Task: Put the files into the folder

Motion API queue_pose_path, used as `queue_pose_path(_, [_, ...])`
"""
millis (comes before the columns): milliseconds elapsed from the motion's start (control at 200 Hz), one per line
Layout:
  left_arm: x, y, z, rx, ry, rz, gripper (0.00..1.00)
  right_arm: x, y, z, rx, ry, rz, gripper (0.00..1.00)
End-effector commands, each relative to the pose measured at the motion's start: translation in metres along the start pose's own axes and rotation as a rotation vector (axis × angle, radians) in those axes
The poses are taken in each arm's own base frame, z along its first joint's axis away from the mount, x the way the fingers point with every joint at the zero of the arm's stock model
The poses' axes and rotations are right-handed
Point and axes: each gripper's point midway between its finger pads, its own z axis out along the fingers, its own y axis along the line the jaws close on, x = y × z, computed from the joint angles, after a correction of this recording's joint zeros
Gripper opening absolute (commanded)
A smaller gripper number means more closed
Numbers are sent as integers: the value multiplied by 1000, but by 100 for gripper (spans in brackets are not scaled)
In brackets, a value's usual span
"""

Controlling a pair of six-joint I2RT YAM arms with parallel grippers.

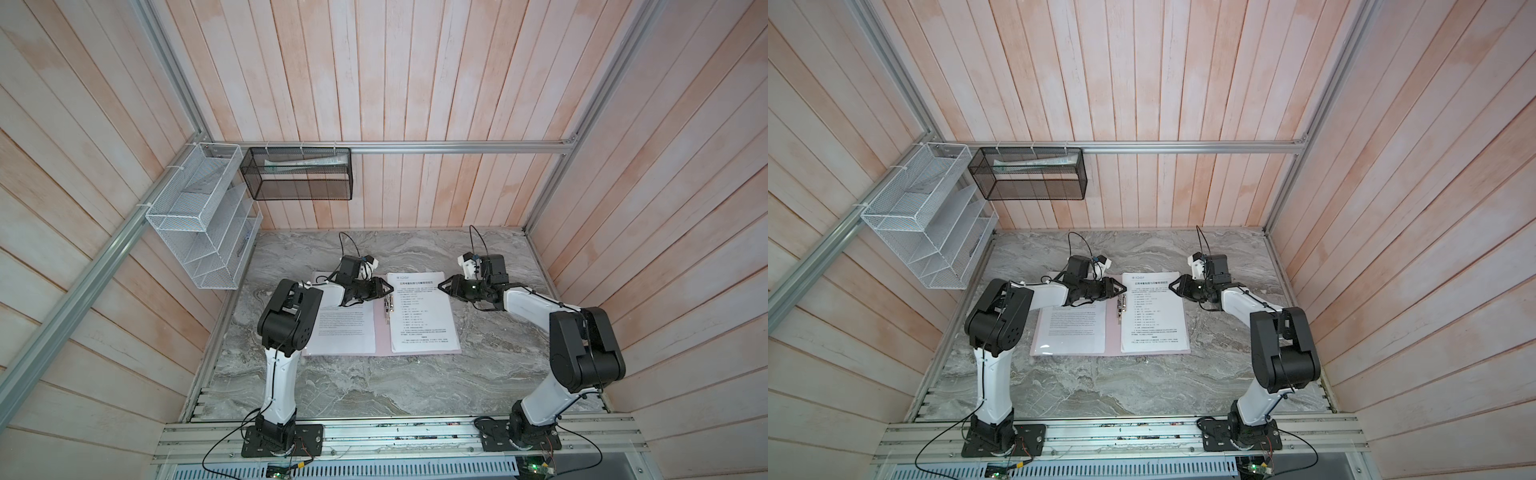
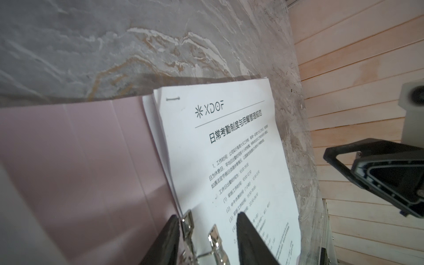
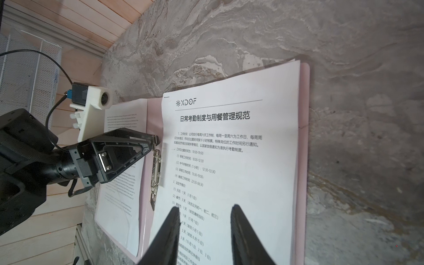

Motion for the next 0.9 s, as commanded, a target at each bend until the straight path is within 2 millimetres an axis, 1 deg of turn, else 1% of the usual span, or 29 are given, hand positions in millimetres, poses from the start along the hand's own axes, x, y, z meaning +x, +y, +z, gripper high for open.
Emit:
queue_pose_path(0, [-5,-6,5,40,-5,12,43,-6,6,1,-24,-6,-6,36])
queue_pose_path(165, [-7,-12,2,60,-10,18,42,-5,6,0,-27,-5,-3,35])
queue_pose_path(465, [-8,-30,-7,90,-31,39,41,-4,10,-2,-42,-5,1,35])
queue_pose_path(715, [1,-46,-12,97,-32,58,41,1,13,-5,-48,-5,2,35])
queue_pose_path(895, [16,-56,-18,101,-33,55,41,8,20,-6,-60,-2,-3,35])
